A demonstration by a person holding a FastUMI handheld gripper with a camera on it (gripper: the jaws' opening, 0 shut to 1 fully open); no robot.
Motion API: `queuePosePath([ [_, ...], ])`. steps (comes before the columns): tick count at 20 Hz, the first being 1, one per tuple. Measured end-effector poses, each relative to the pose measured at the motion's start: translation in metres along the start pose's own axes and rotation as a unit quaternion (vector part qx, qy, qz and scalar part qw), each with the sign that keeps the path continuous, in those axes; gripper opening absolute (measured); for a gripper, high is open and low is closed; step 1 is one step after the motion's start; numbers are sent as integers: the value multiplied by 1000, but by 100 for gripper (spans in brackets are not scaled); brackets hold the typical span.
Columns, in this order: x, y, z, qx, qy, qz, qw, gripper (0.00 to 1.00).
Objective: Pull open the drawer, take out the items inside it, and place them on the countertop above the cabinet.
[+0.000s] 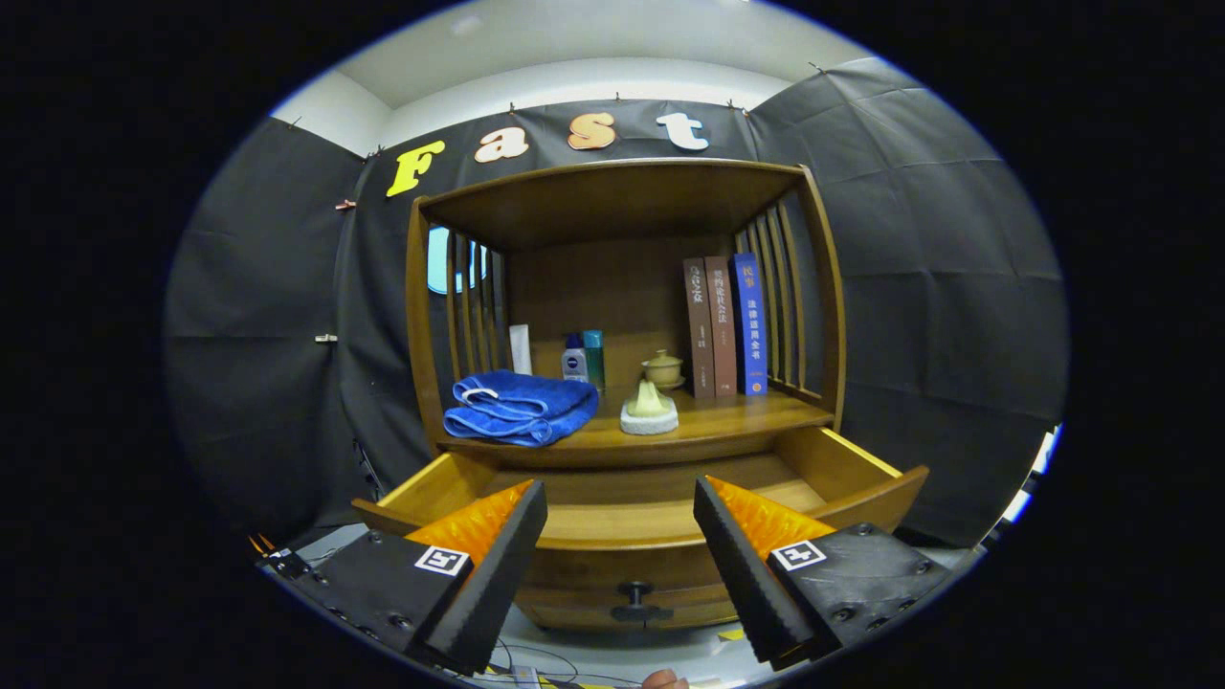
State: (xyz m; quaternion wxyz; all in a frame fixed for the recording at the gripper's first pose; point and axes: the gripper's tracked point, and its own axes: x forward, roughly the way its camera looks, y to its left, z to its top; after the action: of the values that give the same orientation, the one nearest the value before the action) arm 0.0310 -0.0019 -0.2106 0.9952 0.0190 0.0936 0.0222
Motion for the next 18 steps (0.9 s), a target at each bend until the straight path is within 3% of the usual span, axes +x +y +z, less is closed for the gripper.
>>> queuePosePath([
  [3, -7, -19, -24, 0, -8, -19, 1000, 99],
  [11, 7, -10, -91, -10, 43, -10, 999, 99],
  [18, 26, -5, -114, -29, 60, -16, 998, 99],
])
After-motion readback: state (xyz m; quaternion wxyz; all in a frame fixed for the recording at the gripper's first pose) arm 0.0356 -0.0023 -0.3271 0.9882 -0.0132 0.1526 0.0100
